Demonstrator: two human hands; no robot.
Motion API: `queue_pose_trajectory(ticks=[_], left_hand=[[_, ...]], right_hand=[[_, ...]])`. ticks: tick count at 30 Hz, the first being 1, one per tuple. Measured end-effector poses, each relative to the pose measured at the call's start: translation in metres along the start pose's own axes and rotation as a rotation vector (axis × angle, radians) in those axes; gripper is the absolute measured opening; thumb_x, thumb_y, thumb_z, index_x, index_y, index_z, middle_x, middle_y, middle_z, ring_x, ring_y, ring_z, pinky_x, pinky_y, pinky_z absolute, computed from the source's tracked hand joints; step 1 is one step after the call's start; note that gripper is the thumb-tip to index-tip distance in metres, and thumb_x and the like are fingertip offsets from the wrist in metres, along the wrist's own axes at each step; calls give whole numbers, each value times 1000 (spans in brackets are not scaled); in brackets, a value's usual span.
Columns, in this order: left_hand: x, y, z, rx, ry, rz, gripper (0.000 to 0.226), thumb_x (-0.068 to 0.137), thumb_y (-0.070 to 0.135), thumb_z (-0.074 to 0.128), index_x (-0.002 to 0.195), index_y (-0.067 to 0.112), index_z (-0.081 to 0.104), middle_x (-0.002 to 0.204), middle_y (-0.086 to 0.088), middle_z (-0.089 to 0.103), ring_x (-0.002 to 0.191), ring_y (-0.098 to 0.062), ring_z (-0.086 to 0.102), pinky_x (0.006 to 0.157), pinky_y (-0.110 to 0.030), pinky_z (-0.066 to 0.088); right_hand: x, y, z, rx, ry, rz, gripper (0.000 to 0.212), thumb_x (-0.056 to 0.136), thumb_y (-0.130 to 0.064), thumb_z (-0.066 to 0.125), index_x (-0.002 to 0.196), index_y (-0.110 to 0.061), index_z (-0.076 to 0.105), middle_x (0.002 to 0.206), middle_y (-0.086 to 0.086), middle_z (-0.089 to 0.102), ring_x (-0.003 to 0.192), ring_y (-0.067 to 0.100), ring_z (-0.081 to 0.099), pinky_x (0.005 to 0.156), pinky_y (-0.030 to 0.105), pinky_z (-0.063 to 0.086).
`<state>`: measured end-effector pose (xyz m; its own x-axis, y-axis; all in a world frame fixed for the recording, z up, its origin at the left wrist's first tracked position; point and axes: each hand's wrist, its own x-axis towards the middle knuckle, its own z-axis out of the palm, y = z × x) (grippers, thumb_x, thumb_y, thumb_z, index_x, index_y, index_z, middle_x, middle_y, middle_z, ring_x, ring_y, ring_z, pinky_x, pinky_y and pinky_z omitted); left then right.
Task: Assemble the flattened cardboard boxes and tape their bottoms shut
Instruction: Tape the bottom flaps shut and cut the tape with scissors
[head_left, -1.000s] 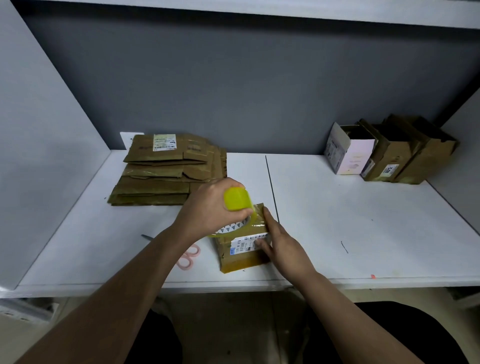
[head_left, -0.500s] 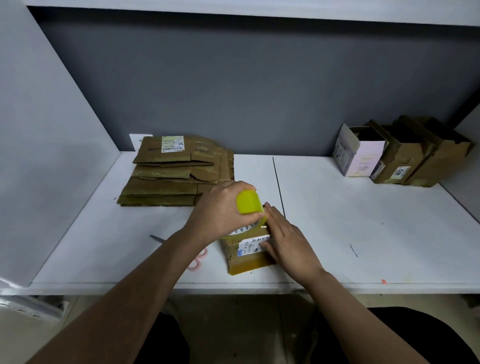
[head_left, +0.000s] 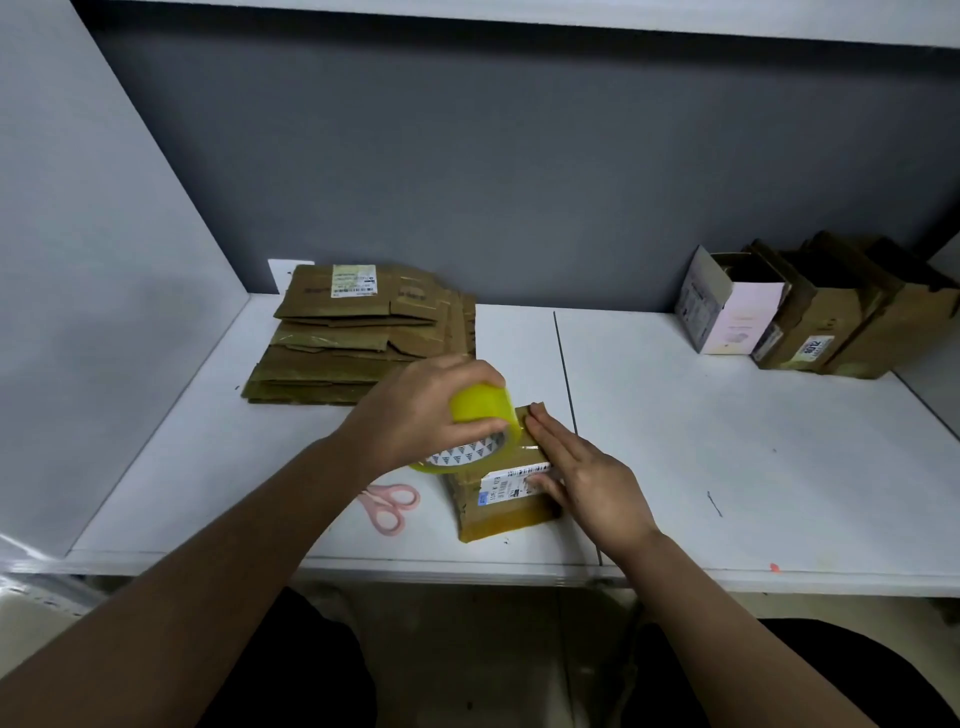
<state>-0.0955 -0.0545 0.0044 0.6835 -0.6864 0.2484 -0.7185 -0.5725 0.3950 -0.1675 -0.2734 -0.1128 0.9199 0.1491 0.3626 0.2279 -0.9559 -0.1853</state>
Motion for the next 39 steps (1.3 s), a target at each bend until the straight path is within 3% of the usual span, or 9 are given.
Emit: queue_pose_trajectory(ticks=[3, 6, 10, 13, 18, 23, 29, 36, 39], left_hand=[[1, 0, -7, 125, -67, 46, 47, 84, 50, 62, 125, 28, 57, 119, 5, 58, 97, -9, 50, 70, -20, 36], [2, -4, -12, 239, -109, 100, 48, 84, 52, 61, 126, 28, 57, 120, 6, 59, 104, -14, 54, 75, -23, 43], [-3, -21, -14, 366, -185, 140, 53, 78, 61, 55, 117, 26, 62, 105, 0, 65, 90, -20, 61, 69, -30, 53], [-5, -25, -11, 394, -190, 188, 52, 76, 58, 53, 112, 23, 65, 93, -3, 66, 78, -22, 62, 58, -27, 49], [1, -24, -14, 461, -272, 180, 46, 85, 55, 57, 123, 28, 55, 105, 0, 62, 89, -15, 57, 67, -25, 47], [-2, -28, -8, 561, -310, 250, 48, 88, 52, 54, 130, 28, 53, 107, -1, 61, 87, -14, 55, 56, -20, 35], [-7, -38, -7, 511, -230, 380, 42, 68, 50, 62, 98, 22, 71, 65, 0, 61, 48, -9, 44, 44, -8, 15], [-15, -42, -9, 612, -313, 440, 39, 55, 49, 81, 86, 27, 73, 54, 5, 58, 37, -7, 46, 42, -7, 5], [-20, -49, -6, 578, -291, 375, 46, 53, 49, 85, 90, 25, 73, 58, 2, 62, 39, -10, 52, 35, -9, 21]], right_hand=[[1, 0, 0, -53, 68, -55, 62, 85, -39, 66, 141, -19, 47, 149, -6, 42, 114, 15, 62, 64, 26, 57], [1, 2, 0, -98, 61, -73, 61, 85, -40, 66, 140, -19, 49, 147, -6, 44, 111, 14, 64, 58, 24, 56], [1, 1, -2, -102, 49, -67, 57, 90, -46, 49, 140, -20, 49, 146, -6, 45, 109, 14, 64, 53, 24, 55], [2, -2, -2, -106, 50, -72, 57, 90, -48, 44, 139, -19, 50, 146, -5, 46, 109, 13, 64, 51, 24, 54], [2, -3, 0, -104, 46, -67, 57, 89, -46, 47, 140, -20, 48, 147, -6, 44, 109, 13, 64, 50, 25, 55], [-1, -2, 2, -59, 12, -62, 59, 92, -48, 44, 144, -21, 42, 151, -6, 39, 109, 15, 65, 55, 29, 57], [0, -4, 2, -50, 11, -55, 58, 91, -47, 44, 144, -21, 43, 150, -7, 40, 108, 15, 65, 55, 28, 57], [-2, -2, 1, -12, -33, -36, 60, 93, -46, 45, 148, -24, 35, 154, -10, 29, 111, 16, 63, 65, 32, 59], [-2, -3, 2, -17, -22, -37, 60, 92, -45, 49, 146, -23, 38, 153, -9, 32, 107, 16, 66, 60, 31, 58]])
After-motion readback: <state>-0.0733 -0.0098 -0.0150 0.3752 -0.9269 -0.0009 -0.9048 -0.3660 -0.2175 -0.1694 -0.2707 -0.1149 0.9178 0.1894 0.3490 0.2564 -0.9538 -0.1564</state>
